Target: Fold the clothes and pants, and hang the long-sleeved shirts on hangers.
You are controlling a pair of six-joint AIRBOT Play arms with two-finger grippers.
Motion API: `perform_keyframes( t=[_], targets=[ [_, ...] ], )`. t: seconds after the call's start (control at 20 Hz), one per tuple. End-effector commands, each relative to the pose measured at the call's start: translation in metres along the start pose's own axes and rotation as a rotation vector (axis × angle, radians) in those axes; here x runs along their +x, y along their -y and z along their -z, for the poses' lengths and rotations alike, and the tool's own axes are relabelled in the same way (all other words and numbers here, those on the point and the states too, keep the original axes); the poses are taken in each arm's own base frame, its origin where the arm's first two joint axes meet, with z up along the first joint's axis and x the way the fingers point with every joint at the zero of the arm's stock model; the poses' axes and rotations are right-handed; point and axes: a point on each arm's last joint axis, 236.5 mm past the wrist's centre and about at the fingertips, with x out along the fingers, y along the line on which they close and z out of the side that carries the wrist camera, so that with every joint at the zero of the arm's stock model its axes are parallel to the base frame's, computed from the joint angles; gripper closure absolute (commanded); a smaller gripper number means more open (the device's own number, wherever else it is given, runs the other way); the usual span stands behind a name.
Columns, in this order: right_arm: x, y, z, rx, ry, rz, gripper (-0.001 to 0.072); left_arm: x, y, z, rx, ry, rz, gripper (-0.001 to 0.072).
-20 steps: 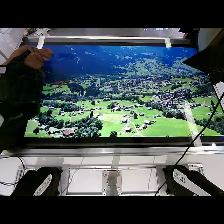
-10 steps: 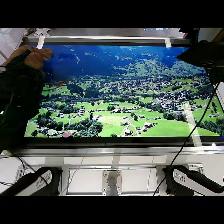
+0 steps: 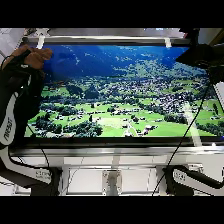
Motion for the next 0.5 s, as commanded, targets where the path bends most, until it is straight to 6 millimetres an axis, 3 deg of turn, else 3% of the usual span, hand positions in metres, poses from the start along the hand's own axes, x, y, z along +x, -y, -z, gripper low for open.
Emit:
perform_keyframes(
  t=[0.0,0.45],
  targets=[
    [0.001,0.007,0.000,0.003,-0.002,0.026,0.0251,0.001,0.024,0.000,0.058,-0.049,0.069,-0.0006],
    [-0.001,0.011,-0.024,0.002,0.100,0.045,0.0251,0.038,-0.009,0.017,0.092,-0.124,-0.033,-0.0001]
  ],
)
